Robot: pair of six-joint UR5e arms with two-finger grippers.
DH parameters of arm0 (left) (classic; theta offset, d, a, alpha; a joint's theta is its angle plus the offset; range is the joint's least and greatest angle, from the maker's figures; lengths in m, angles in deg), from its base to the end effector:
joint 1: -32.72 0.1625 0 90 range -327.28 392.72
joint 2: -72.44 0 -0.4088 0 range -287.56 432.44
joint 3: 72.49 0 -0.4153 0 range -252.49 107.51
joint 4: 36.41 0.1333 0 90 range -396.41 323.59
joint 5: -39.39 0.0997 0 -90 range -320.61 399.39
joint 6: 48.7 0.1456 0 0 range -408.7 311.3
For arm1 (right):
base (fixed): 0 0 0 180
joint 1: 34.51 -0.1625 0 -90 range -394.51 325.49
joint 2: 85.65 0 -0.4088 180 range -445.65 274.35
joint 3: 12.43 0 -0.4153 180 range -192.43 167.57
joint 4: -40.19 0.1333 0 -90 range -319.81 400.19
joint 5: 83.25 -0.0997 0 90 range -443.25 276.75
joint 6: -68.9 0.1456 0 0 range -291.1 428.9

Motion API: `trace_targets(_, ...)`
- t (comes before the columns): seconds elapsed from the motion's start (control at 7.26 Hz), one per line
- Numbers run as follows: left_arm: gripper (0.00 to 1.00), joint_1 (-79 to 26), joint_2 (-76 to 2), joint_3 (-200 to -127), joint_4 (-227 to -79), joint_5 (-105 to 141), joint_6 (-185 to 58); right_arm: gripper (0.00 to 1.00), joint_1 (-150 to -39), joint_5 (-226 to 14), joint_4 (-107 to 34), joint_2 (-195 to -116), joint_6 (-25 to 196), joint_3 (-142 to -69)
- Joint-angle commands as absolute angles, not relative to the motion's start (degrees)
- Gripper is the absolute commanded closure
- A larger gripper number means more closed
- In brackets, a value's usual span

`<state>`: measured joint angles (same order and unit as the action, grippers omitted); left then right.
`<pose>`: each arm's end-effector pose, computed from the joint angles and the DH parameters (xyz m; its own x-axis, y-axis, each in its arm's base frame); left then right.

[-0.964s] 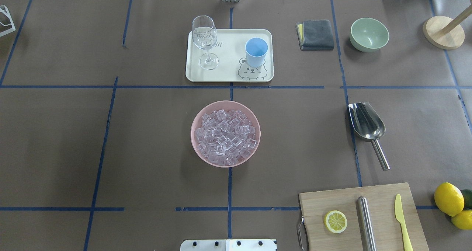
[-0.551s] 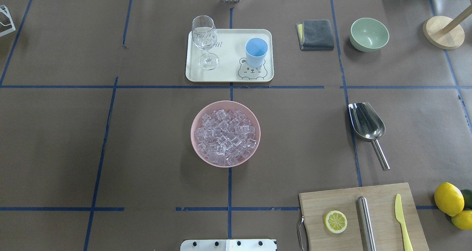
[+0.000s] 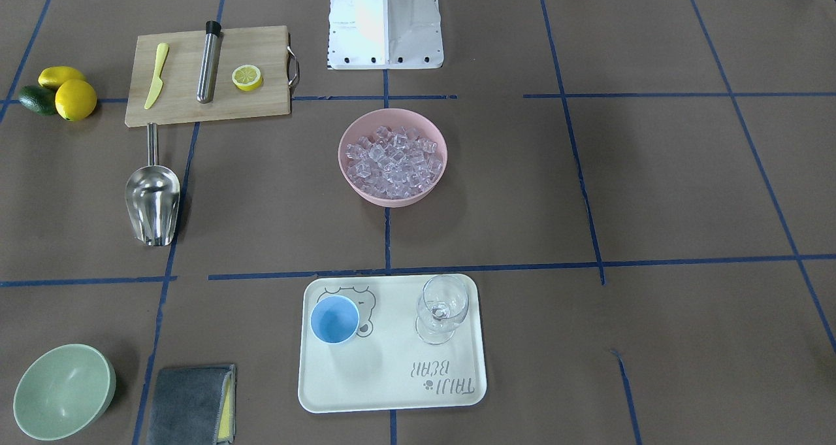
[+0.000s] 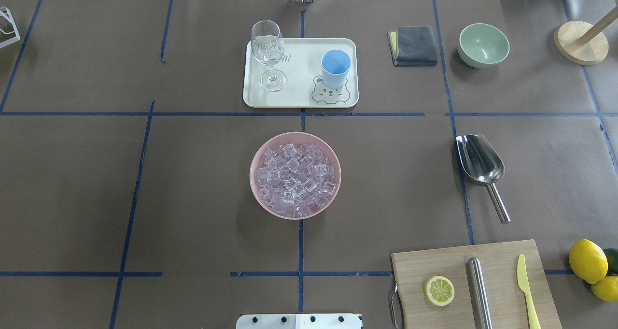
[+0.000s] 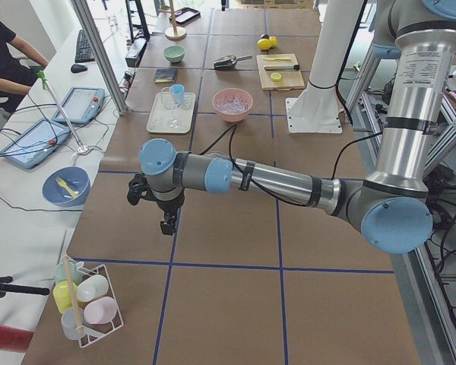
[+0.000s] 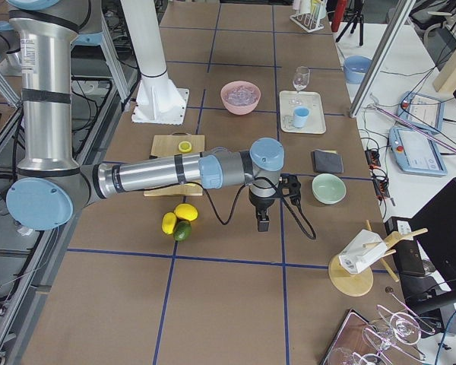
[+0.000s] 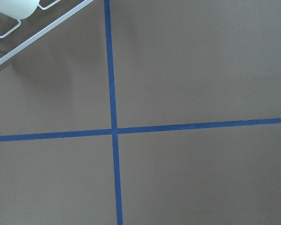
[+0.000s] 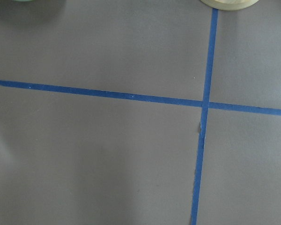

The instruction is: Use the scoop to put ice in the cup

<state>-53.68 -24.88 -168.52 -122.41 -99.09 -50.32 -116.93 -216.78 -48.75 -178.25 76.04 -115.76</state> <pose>0.0116 -0.5706 0.5511 0.6554 0.1351 -0.7431 -0.0434 0.9890 0.1415 -0.0344 -0.5086 0.5765 0.7107 -0.1127 0.6944 0.0411 0.9921 0.1189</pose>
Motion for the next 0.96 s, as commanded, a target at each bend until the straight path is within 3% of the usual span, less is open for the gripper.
trace_targets(0.0, 0.0, -43.99, -25.29, -172.67, -127.34, -103.31, -50.2, 0.0, -114.25, -216.93, -41.84, -179.07, 78.03, -117.19)
trace_targets(0.55, 0.0, -25.85, -25.91, -171.72, -169.09, -103.0, -50.55, 0.0, -110.72, -217.28, -41.11, -179.51, 80.42, -120.18)
trace_targets(0.83, 0.0, -21.09, -27.74, -165.86, -189.24, -101.86, -50.55, 0.0, -109.66, -220.61, -40.93, -180.65, 85.04, -122.9)
